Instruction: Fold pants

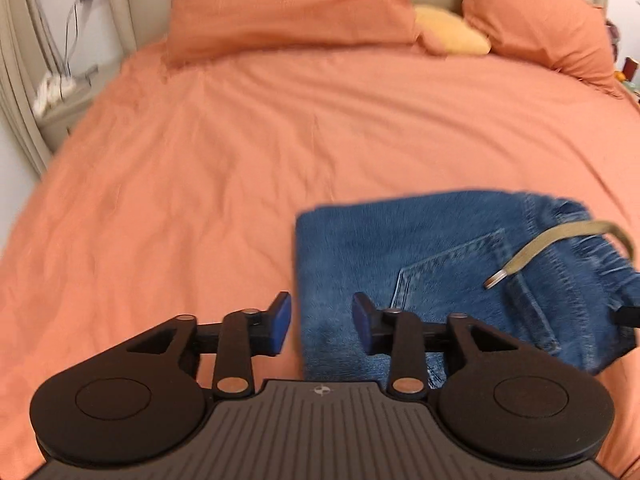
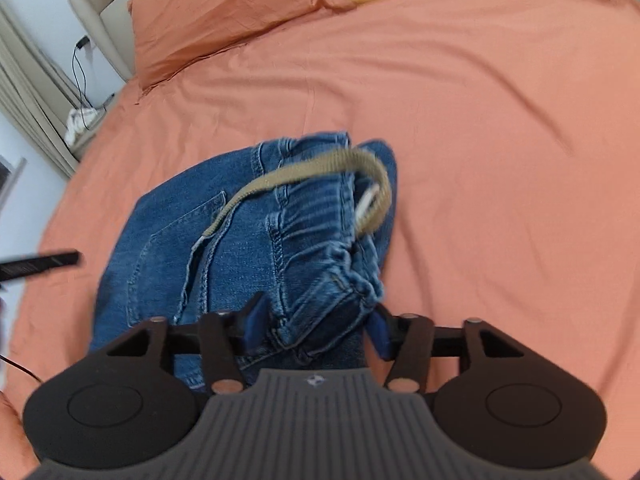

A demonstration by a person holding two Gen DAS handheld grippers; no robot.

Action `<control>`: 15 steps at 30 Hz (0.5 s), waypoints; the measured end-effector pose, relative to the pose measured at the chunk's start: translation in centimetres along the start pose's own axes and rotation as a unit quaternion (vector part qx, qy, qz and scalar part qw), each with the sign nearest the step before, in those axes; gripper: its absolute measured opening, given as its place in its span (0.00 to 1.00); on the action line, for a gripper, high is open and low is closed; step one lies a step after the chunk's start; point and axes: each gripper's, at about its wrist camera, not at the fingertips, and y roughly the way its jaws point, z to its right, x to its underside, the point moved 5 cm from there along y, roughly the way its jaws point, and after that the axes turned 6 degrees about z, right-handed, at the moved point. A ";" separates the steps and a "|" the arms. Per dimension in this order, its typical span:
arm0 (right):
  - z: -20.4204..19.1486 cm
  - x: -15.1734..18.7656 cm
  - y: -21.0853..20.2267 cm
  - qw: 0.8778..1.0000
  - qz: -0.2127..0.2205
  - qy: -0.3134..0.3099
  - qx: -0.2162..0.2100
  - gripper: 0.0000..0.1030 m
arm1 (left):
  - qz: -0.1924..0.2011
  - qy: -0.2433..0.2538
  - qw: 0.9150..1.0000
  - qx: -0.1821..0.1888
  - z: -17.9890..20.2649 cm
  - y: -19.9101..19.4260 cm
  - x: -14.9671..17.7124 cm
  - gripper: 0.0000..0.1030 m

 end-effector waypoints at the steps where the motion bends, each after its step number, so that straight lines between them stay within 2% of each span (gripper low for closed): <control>1: -0.4 -0.1 -0.8 1.000 0.011 -0.017 0.006 0.56 | 0.009 0.010 1.000 -0.002 0.0 -1.2 -0.4 0.44; 4: -1.5 -0.4 -3.5 0.997 0.043 -0.066 0.024 0.59 | 0.030 0.039 0.999 -0.014 0.6 -4.9 -1.4 0.45; 9: -4.3 -0.7 -9.5 0.986 0.103 -0.133 0.019 0.68 | 0.072 0.052 0.996 -0.019 1.9 -10.6 -1.5 0.47; 11: -5.5 -0.2 -11.8 0.981 0.124 -0.147 0.009 0.72 | 0.102 0.059 0.993 -0.026 2.8 -12.7 -0.9 0.59; 15: -7.6 1.3 -15.5 0.976 0.150 -0.156 -0.010 0.73 | 0.141 0.057 0.988 -0.042 5.3 -15.2 1.3 0.63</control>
